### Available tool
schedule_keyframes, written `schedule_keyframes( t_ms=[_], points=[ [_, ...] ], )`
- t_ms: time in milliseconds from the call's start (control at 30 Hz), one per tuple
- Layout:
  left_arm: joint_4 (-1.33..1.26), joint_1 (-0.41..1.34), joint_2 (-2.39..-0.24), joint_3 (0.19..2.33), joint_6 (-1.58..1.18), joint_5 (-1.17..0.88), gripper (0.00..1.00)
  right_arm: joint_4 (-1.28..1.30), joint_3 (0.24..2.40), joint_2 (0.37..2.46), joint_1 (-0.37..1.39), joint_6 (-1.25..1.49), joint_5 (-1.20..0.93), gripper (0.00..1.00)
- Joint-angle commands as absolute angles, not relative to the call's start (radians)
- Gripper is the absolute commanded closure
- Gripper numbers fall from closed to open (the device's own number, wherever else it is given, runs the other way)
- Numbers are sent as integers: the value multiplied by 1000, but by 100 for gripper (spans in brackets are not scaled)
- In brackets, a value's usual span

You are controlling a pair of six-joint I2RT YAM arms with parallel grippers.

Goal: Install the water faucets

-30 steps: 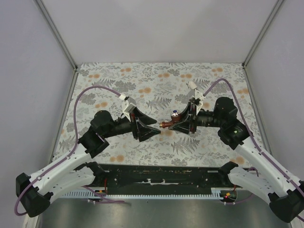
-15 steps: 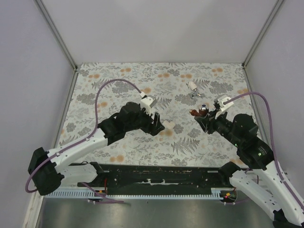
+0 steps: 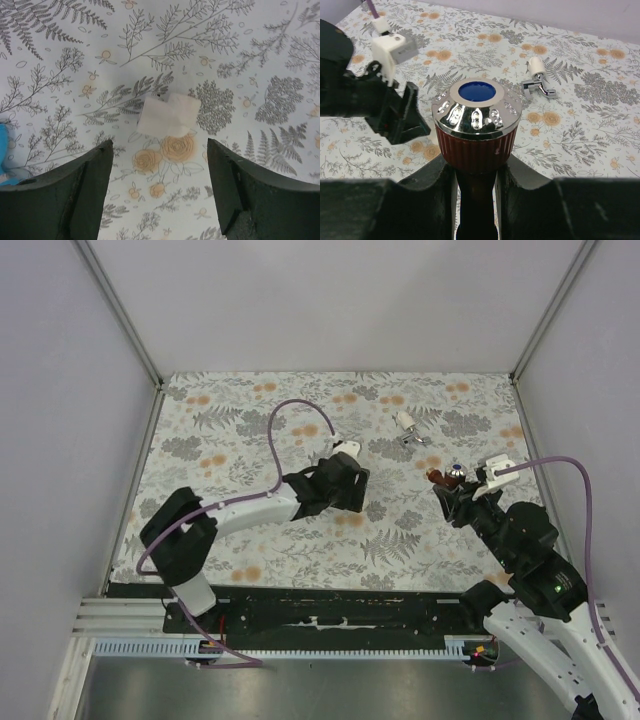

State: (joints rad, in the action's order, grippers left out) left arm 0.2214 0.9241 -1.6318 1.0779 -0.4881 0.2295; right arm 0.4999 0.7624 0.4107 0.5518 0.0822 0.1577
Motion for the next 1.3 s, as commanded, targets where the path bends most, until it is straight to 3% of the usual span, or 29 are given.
schedule_keyframes(
  t_ms=[0, 333, 633, 1033, 1267],
  points=[
    [216, 946, -1777, 1230, -532, 426, 20, 465, 759, 397, 551, 92, 172, 100],
    [337, 968, -1939, 1351, -486, 483, 19, 465, 761, 405, 551, 87, 156, 100],
    [360, 989, -1818, 1206, -451, 512, 18, 459, 761, 410, 551, 86, 152, 100],
    [391, 983, -1663, 1124, -521, 624, 2, 462, 761, 405, 551, 84, 146, 100],
    [357, 985, -1802, 1288, -535, 554, 0, 462, 762, 403, 551, 83, 141, 100]
  ],
)
